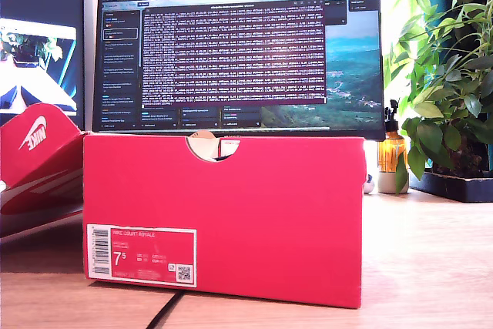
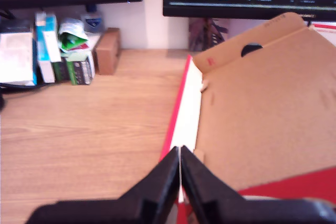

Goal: Pack the blue shoes by picking the first shoe and placing it inside the red shoebox, left side, then picking and rotating the second shoe and placing it in the shoebox

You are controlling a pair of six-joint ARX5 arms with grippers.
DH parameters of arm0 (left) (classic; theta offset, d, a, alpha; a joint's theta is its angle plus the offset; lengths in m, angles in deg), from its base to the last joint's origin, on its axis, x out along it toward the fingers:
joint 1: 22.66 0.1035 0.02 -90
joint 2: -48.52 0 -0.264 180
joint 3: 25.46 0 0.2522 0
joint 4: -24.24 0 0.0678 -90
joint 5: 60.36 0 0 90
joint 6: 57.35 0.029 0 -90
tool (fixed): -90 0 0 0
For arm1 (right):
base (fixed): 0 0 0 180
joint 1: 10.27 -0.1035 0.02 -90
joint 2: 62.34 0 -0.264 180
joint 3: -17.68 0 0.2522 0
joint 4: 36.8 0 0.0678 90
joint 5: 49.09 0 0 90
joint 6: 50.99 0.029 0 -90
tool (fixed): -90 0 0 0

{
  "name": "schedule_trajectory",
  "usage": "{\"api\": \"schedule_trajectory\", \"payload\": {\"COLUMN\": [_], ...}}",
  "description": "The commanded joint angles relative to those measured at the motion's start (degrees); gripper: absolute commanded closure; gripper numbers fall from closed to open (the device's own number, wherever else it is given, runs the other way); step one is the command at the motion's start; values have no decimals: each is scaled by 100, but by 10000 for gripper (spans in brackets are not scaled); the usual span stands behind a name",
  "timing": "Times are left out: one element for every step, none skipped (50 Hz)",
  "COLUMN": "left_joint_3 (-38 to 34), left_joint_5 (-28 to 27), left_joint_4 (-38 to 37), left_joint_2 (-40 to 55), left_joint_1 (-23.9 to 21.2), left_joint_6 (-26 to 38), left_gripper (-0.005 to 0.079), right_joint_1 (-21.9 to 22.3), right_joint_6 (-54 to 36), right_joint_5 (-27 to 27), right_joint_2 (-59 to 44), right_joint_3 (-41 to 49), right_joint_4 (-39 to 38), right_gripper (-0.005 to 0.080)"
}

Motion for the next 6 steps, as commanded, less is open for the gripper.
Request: {"api": "schedule_trajectory", "payload": {"left_joint_3": [-177, -177, -177, -177, -177, -177], "left_joint_5": [-7, -4, -4, -4, -2, -2], "left_joint_4": [-66, -66, -66, -66, -66, -66], "left_joint_2": [-48, -48, -48, -48, -48, -48], "left_joint_1": [13, 13, 13, 13, 13, 13], "left_joint_6": [-15, -17, -15, -15, -15, -15], "left_gripper": [754, 754, 754, 754, 754, 754], "right_joint_1": [22, 22, 22, 22, 22, 22], "right_joint_6": [42, 42, 42, 42, 42, 42], "right_joint_5": [-13, -13, -13, -13, -13, -13], "right_joint_2": [35, 35, 35, 35, 35, 35], "right_joint_3": [-2, -2, -2, -2, -2, -2], "right_joint_4": [13, 13, 13, 13, 13, 13], "right_gripper": [765, 765, 765, 765, 765, 765]}}
